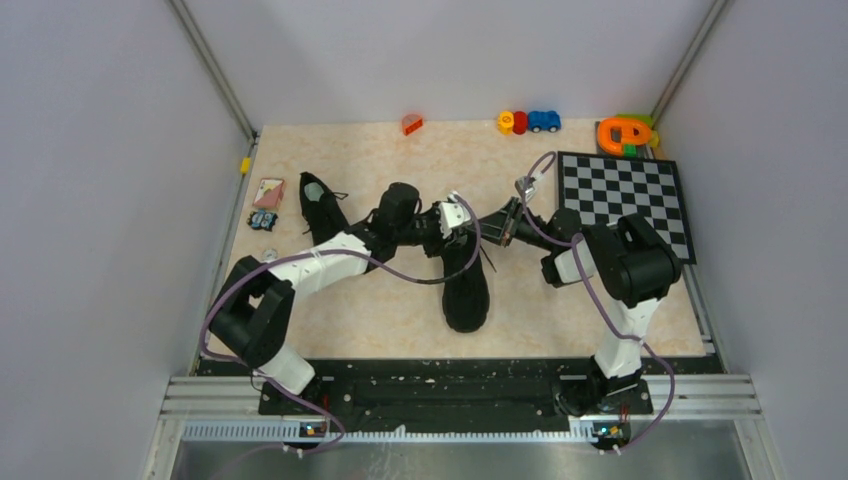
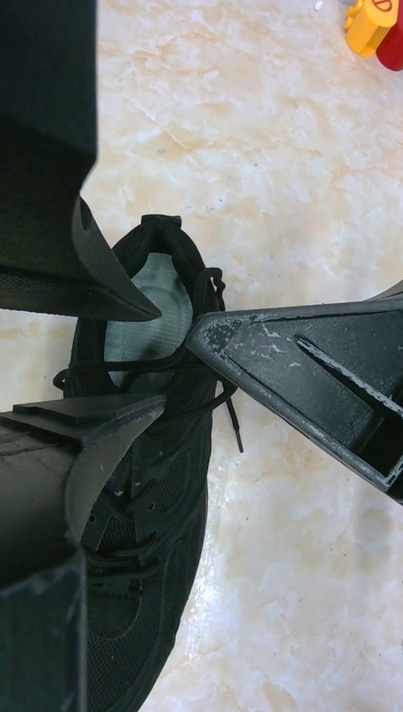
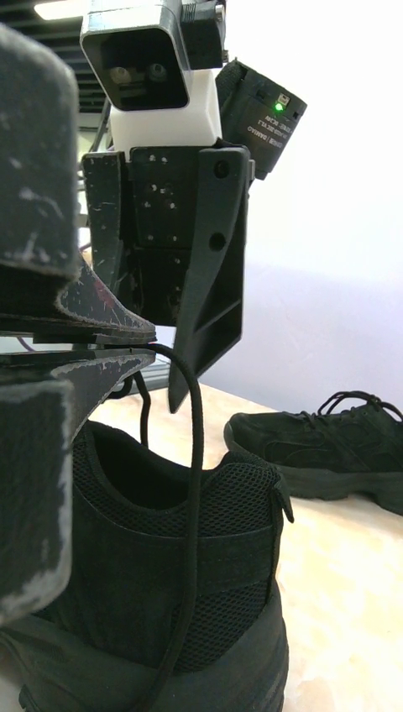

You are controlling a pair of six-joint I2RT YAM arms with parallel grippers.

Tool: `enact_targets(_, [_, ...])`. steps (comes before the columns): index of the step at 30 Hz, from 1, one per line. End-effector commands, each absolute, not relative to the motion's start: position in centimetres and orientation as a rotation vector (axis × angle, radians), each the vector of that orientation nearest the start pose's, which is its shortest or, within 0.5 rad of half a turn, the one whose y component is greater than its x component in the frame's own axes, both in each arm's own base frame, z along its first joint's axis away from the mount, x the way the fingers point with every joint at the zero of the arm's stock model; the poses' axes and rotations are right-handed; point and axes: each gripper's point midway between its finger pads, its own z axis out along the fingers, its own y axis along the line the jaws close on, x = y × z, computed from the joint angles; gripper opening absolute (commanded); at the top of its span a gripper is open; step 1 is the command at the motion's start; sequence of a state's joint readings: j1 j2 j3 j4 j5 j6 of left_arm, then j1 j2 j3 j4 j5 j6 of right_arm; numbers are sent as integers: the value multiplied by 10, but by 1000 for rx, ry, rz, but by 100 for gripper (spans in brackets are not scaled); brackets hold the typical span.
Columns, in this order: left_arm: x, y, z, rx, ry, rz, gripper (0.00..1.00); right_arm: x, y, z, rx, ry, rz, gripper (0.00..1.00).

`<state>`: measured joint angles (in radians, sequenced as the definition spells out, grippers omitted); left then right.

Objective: Tie the shoes
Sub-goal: Cross the shoelace with the shoelace.

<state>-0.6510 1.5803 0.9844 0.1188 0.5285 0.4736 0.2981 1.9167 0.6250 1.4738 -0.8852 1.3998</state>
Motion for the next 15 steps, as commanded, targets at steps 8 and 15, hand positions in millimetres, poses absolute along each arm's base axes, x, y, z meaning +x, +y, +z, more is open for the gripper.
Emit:
enact_targets(8, [322, -345, 168, 1396, 1478, -675, 0, 321, 269, 192, -54, 1699, 1899, 21])
enact_targets(15, [323, -348, 170, 1402, 1483, -691, 0, 321, 269, 190, -55, 1703, 1894, 26])
